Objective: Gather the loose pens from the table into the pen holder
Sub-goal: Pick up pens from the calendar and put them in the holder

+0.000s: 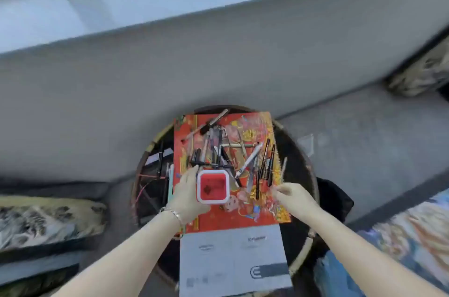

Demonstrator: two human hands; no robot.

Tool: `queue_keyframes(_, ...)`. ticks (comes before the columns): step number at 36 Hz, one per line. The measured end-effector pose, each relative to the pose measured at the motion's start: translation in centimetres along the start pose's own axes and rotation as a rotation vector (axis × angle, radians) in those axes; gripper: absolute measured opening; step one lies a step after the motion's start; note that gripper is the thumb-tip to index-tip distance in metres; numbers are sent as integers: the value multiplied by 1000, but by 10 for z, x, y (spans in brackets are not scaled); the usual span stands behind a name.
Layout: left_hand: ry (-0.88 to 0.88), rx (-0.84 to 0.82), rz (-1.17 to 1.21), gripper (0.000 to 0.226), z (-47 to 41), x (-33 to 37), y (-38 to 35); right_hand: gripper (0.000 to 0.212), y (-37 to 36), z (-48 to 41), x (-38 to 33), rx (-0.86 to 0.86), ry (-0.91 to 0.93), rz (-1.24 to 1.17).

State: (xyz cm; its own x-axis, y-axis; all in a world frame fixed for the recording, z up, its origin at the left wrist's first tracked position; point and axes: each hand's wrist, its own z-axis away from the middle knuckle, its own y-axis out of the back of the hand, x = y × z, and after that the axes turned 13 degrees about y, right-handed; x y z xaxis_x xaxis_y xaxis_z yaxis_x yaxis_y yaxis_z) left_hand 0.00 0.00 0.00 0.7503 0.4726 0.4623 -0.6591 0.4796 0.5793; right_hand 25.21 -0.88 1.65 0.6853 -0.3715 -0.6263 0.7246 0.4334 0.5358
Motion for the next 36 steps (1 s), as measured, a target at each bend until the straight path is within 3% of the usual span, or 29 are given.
queue_keyframes(4, -27, 4, 2, 114, -29, -8, -25, 31, -6, -27, 30, 27, -69, 13)
queue_keyframes(13, -31, 183, 161, 106, -34, -3, -51, 40, -21, -90, 59, 327, -163, 90)
queue_keyframes(20, -28, 278, 340, 87, -7, 21, -50, 42, -38, -111, 60, 365, -163, 177)
queue_keyframes(27, 118, 252, 350, 104, -1, 11, -54, 26, -46, -117, 64, 339, -118, 263)
queue_keyframes(32, 97, 269, 372, 96, 3, 18, -47, 31, -39, -116, 76, 288, -60, 74)
queue_keyframes(36, 91, 239, 413, 90, 6, 23, -42, 15, -22, -102, 67, 221, 5, -121)
